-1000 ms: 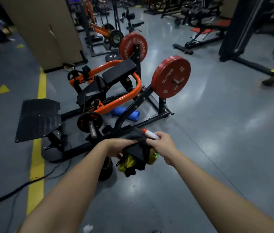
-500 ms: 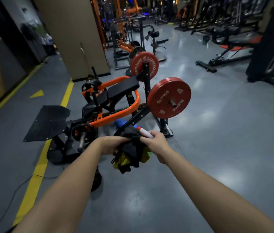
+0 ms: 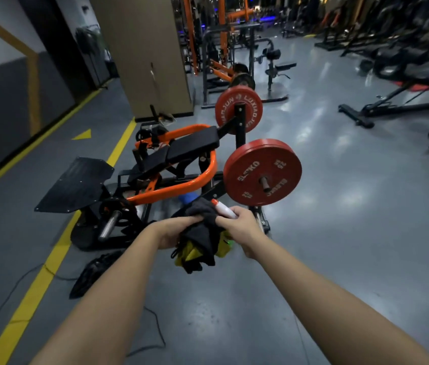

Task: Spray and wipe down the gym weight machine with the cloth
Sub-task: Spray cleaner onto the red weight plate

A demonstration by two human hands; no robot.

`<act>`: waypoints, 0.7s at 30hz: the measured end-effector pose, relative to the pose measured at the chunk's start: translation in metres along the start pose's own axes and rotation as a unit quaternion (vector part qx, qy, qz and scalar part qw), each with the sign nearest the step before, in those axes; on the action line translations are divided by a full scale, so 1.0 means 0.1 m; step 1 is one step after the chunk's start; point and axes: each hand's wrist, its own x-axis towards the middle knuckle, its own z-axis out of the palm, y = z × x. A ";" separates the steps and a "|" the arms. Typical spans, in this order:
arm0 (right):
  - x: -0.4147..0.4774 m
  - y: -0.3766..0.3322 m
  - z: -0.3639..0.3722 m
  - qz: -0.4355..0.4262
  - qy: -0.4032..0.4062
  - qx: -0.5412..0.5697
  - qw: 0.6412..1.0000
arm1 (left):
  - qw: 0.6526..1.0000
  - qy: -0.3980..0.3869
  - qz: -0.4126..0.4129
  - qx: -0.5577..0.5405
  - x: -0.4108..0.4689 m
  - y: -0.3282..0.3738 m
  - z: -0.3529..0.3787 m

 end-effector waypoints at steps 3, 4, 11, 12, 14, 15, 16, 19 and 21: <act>0.37 -0.05 -0.46 0.008 0.019 -0.029 0.999 | 1.000 -0.020 -0.017 -0.008 0.48 0.35 0.27; 0.46 -0.09 -0.57 0.004 0.022 -0.041 0.999 | 1.000 -0.017 -0.017 -0.019 0.58 0.43 0.33; 1.44 -0.32 -1.47 0.016 0.061 -0.048 0.997 | 0.992 0.010 0.000 -0.127 1.57 1.21 0.89; 1.61 -0.34 -1.58 0.016 0.060 -0.049 0.997 | 0.990 0.016 0.003 -0.138 1.76 1.28 0.94; 1.93 -0.32 -1.82 0.021 0.051 -0.053 0.997 | 0.988 0.027 0.005 -0.150 2.12 1.42 1.02; 2.10 -0.31 -1.94 0.023 0.041 -0.052 0.998 | 0.987 0.041 0.010 -0.158 2.28 1.50 1.08; 2.26 -0.29 -2.04 0.028 0.032 -0.053 0.998 | 0.984 0.052 0.017 -0.167 2.42 1.57 1.13; 2.76 -0.29 -2.40 0.033 0.009 -0.048 0.998 | 0.982 0.073 0.034 -0.171 2.86 1.84 1.27; 3.08 -0.32 -2.65 0.036 -0.004 -0.043 0.998 | 0.981 0.088 0.045 -0.169 3.13 2.04 1.37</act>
